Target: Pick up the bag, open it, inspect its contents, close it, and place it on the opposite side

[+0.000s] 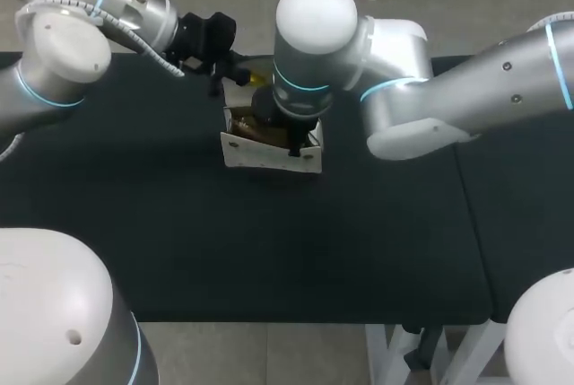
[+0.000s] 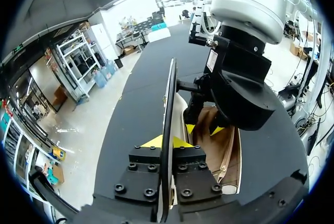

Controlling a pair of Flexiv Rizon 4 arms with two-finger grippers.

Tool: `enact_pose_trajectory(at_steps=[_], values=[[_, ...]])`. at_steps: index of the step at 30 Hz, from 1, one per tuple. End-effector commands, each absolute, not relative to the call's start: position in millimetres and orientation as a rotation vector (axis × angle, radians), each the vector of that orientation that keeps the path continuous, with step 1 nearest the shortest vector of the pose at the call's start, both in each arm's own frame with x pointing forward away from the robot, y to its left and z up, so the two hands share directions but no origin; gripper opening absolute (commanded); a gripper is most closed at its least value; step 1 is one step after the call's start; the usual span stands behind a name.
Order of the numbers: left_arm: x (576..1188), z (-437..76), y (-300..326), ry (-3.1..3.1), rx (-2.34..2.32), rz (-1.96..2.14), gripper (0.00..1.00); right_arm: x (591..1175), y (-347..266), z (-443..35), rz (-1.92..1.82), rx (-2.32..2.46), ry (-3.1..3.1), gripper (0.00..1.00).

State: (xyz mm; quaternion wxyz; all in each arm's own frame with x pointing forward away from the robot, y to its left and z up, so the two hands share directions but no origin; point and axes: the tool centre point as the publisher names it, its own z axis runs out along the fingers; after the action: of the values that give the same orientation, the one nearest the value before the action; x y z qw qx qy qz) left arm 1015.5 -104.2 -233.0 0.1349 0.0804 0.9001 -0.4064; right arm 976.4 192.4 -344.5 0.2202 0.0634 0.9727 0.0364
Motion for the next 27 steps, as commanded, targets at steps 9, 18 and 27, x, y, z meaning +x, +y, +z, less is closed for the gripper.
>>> enact_pose_trajectory(at_steps=[9, 18, 27], values=[[1016, -236, -104, 2.607, 0.235, -1.182, 0.00, 977, 192, -344, 0.114, 0.181, 2.671, 1.00], [1013, -236, -105, 2.606, 0.259, -1.176, 0.00, 982, 195, -336, 0.122, 0.184, 2.636, 0.48], [1010, -235, -105, 2.604, 0.271, -1.179, 0.00, 985, 197, -327, 0.119, 0.184, 2.605, 0.14]])
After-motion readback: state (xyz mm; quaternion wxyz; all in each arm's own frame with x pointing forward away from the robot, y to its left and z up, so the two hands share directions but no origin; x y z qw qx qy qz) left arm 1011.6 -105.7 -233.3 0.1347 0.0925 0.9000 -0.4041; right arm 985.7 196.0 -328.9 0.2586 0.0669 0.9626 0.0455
